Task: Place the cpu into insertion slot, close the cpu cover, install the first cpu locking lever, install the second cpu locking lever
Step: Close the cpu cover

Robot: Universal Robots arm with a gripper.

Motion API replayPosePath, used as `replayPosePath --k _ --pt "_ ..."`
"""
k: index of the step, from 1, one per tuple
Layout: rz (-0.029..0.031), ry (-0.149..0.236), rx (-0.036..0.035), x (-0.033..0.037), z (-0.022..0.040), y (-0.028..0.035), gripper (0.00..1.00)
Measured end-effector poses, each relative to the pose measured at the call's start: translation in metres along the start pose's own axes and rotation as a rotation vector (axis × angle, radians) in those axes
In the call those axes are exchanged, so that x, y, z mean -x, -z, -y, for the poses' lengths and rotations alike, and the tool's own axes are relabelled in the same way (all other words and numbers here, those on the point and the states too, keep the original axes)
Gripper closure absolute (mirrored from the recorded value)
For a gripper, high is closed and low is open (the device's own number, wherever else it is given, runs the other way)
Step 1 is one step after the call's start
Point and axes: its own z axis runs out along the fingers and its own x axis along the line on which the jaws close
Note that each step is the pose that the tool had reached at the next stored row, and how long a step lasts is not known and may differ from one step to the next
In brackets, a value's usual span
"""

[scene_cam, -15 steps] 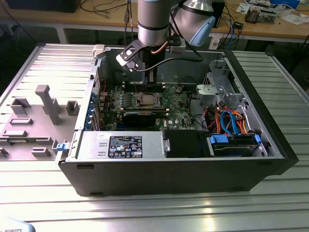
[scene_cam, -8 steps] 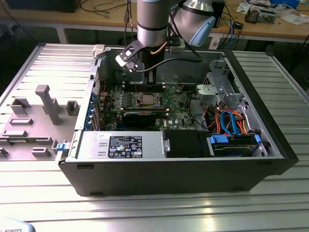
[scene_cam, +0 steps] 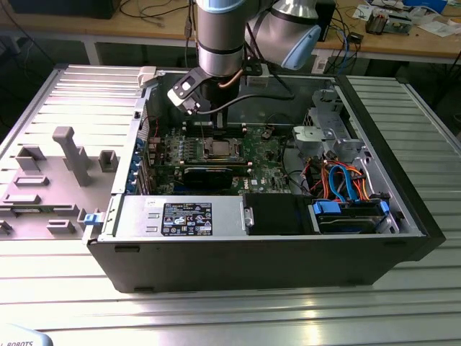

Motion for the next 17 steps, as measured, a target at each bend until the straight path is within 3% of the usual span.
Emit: replayPosePath --k 2,17 --pt "-0.0003 0.012 -0.0017 0.0030 0.0027 -0.0035 0.89" --pt "-0.0004 0.015 -0.0019 0.0031 0.0034 -0.0038 0.89"
